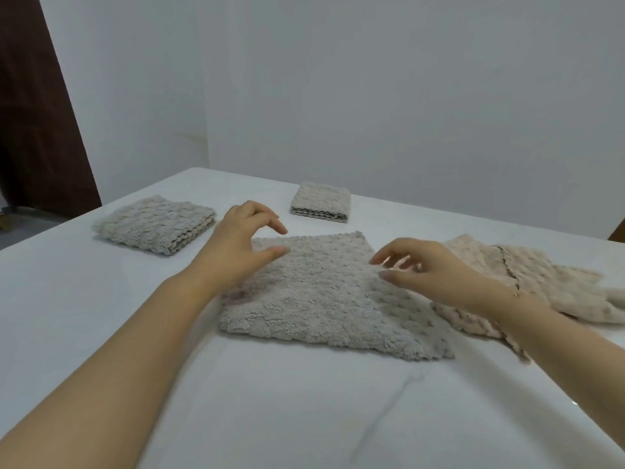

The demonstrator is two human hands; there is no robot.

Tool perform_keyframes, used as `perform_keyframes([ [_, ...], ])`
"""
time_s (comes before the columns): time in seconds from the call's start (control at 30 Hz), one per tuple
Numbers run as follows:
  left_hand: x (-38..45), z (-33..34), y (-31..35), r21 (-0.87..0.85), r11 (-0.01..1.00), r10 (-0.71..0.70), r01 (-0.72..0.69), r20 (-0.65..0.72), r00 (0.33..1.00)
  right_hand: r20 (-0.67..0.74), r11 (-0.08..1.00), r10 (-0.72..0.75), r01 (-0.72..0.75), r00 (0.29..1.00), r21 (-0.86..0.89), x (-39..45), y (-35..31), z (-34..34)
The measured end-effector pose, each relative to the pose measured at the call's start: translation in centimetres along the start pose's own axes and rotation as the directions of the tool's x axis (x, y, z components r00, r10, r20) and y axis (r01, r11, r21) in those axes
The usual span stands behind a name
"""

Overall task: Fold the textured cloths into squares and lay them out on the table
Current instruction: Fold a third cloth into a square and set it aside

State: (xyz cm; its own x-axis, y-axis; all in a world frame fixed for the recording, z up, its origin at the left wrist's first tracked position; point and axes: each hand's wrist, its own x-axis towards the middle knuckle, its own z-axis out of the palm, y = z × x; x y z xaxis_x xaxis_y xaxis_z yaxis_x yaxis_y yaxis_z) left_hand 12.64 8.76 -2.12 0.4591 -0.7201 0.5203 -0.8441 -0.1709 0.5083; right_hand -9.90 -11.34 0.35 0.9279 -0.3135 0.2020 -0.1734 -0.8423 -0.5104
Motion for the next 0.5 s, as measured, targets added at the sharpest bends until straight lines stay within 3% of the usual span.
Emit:
perform_keyframes([
  [0.13, -3.5, 1.2, 5.3, -0.177, 0.980, 0.125, -0.085, 0.229, 0.965, 0.099, 0.994, -0.109, 0.107, 0.989, 0.020, -6.7, -0.2, 0.5],
  [0.27, -6.7, 3.6, 6.6, -0.048, 0.973, 0.227, -0.225, 0.362, 0.904, 0.157, 0.977, -0.179, 0.194, 0.971, -0.085, -9.0, 1.2, 1.5],
  [0.37, -7.3, 4.3, 6.2, 0.078, 0.974, 0.167, -0.213, 0.389, 0.906, 0.008, 0.977, -0.193, 0.192, 0.981, -0.093, -8.8, 2.2, 2.9],
  [0.5, -6.4, 4.0, 5.0, 0.056, 0.987, 0.127, -0.153, 0.332, 0.935, -0.127, 0.972, -0.212, 0.197, 0.969, -0.125, -8.2, 2.5, 4.0],
])
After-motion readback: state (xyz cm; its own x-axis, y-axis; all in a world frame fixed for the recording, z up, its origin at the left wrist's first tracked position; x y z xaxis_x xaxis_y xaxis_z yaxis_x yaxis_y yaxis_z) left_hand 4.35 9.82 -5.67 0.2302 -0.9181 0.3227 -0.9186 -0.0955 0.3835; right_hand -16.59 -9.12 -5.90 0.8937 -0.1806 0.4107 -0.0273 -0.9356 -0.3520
